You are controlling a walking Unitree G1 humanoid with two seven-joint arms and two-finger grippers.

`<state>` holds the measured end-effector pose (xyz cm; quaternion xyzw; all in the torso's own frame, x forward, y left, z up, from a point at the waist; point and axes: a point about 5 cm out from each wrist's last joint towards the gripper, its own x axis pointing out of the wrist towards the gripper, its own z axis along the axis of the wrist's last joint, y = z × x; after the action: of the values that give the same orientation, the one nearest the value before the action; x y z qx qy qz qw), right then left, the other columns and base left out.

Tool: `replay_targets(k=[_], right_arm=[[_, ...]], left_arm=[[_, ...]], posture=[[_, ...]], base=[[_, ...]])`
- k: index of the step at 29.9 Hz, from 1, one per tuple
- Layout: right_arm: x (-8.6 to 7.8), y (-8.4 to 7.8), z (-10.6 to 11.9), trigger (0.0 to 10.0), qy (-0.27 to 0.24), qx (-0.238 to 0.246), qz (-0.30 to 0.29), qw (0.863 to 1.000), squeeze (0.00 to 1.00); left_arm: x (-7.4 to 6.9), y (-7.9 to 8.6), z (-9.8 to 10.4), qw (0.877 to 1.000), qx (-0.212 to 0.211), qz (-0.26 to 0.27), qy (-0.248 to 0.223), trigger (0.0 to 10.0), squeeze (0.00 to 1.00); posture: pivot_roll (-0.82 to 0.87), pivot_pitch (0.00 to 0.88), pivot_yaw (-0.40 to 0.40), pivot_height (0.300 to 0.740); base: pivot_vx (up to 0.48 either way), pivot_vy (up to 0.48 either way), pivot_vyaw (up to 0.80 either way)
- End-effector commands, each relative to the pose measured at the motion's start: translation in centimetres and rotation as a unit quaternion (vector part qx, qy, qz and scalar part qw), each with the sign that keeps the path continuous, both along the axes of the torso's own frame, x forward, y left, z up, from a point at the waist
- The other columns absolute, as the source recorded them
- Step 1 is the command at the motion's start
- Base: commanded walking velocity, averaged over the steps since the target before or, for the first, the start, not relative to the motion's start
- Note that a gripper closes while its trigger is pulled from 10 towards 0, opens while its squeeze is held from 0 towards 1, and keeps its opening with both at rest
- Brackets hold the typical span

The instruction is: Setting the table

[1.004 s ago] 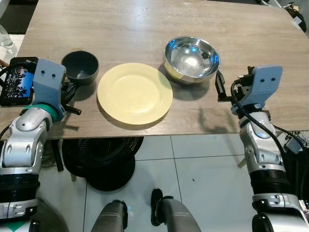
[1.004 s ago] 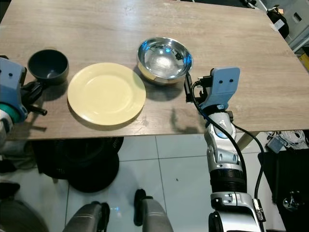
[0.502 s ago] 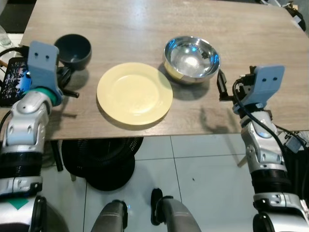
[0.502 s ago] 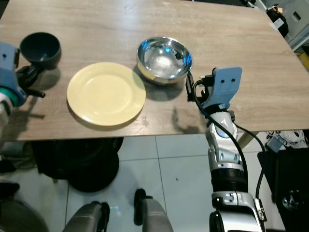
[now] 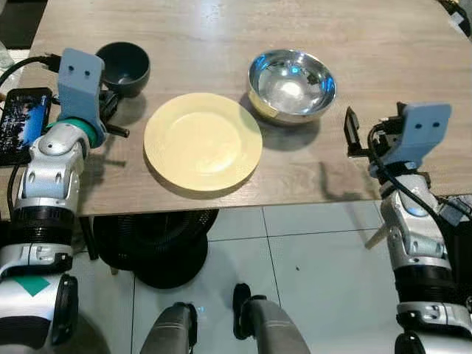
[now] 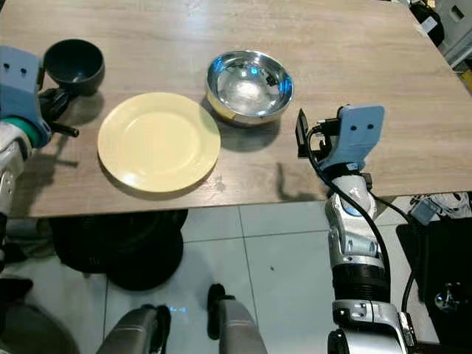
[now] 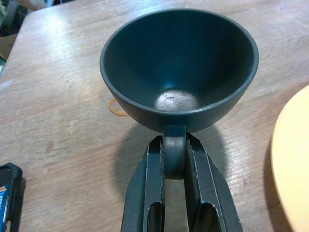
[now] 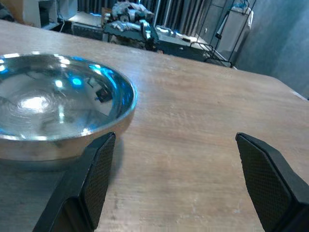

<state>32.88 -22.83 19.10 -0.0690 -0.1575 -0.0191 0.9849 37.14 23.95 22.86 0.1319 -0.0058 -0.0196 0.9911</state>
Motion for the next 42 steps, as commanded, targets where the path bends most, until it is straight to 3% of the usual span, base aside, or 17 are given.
replay_targets(k=[1,6,9,13,15,17,19,28,35,42], right_arm=[[-0.5,-0.4,-1.1,10.0,0.024,-0.011,0.006,1.000,0.00],[-0.8,0.6,-2.0,10.0,0.043,-0.008,0.046,0.998,0.00],[-1.8,1.6,-2.0,10.0,0.048,0.019,0.075,0.996,0.00],[-1.8,1.6,-2.0,10.0,0.048,0.019,0.075,0.996,0.00],[-2.6,2.1,-1.9,10.0,0.050,0.042,0.084,0.994,0.00],[-4.9,3.7,-1.8,10.0,0.055,0.083,0.104,0.990,0.00],[-5.7,4.0,-1.7,10.0,0.053,0.093,0.105,0.989,0.00],[-7.6,5.5,-1.4,10.0,0.015,0.043,0.098,0.994,0.00],[-7.6,6.9,-2.3,10.0,0.031,0.020,0.107,0.994,0.00],[-7.7,7.1,-2.5,10.0,0.040,0.018,0.109,0.993,0.00]], left_arm=[[0.0,0.3,-0.2,1.000,0.002,0.009,0.001,10.0,0.00],[0.1,0.6,-0.5,1.000,0.001,0.013,0.005,10.0,0.00],[0.0,0.8,-0.5,1.000,0.002,0.011,0.005,10.0,0.00],[0.0,0.8,-0.5,1.000,0.002,0.011,0.005,10.0,0.00],[0.0,1.0,-0.4,1.000,0.003,0.009,0.004,10.0,0.00],[0.0,1.1,0.0,1.000,0.013,0.002,-0.002,10.0,0.00],[0.0,1.1,0.1,1.000,0.016,0.000,-0.003,10.0,0.00],[0.3,1.3,0.4,0.999,0.030,-0.013,-0.011,10.0,0.00],[0.4,1.3,-0.1,0.999,0.033,-0.010,-0.009,10.0,0.00],[0.4,1.5,-0.4,0.999,0.037,-0.007,-0.009,10.0,0.00]], posture=[[0.04,0.201,-0.032,0.740],[0.05,0.202,-0.038,0.740],[0.05,0.198,-0.039,0.740],[0.05,0.198,-0.039,0.740],[0.06,0.198,-0.037,0.740],[0.06,0.199,-0.033,0.740],[0.06,0.199,-0.032,0.740],[0.06,0.187,-0.027,0.740],[0.05,0.178,-0.038,0.740],[0.05,0.178,-0.039,0.740]], base=[[0.000,0.000,0.00],[0.000,0.000,0.00],[0.000,0.000,0.00],[0.000,0.000,0.00],[0.000,0.000,0.00],[0.000,0.000,0.00],[0.000,0.000,0.00],[0.000,0.000,0.00],[0.000,0.000,0.00],[0.000,0.000,0.00]])
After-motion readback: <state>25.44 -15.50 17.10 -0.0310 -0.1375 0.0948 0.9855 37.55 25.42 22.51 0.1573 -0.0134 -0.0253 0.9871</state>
